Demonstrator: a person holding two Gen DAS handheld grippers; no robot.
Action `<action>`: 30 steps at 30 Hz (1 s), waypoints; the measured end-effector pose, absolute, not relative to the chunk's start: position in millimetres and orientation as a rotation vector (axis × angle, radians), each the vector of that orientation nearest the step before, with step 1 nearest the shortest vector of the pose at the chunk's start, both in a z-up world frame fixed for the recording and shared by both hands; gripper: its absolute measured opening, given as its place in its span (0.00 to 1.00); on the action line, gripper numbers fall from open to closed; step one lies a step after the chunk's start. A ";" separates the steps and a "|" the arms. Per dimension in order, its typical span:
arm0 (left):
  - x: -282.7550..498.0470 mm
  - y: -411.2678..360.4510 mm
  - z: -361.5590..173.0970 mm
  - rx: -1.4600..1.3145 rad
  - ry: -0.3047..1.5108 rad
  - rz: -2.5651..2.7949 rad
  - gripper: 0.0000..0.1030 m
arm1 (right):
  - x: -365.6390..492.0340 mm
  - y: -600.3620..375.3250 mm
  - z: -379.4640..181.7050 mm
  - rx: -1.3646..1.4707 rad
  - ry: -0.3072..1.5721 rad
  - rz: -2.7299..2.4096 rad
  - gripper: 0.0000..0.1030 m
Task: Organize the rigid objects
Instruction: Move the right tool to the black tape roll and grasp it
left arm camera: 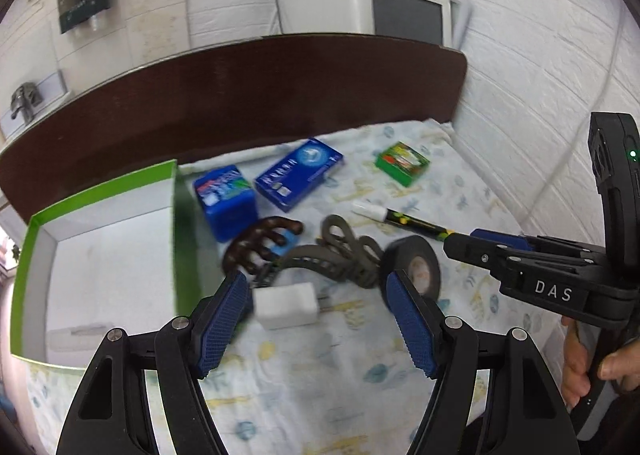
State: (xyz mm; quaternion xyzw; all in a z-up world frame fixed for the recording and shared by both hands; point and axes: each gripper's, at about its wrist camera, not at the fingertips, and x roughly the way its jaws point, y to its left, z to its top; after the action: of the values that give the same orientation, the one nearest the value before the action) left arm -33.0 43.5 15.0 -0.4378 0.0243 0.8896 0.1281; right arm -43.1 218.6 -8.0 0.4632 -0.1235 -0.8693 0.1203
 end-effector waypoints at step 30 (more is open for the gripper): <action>-55.6 101.6 -39.0 -1.506 0.105 2.394 0.22 | -61.4 241.1 -78.0 1.407 -0.532 -2.247 0.31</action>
State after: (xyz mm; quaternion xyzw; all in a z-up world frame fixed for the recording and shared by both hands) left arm -55.6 101.6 -39.0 -0.5257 0.0367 0.8356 0.1551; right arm -61.4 241.1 -78.0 0.5079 -0.1922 -0.8111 0.2172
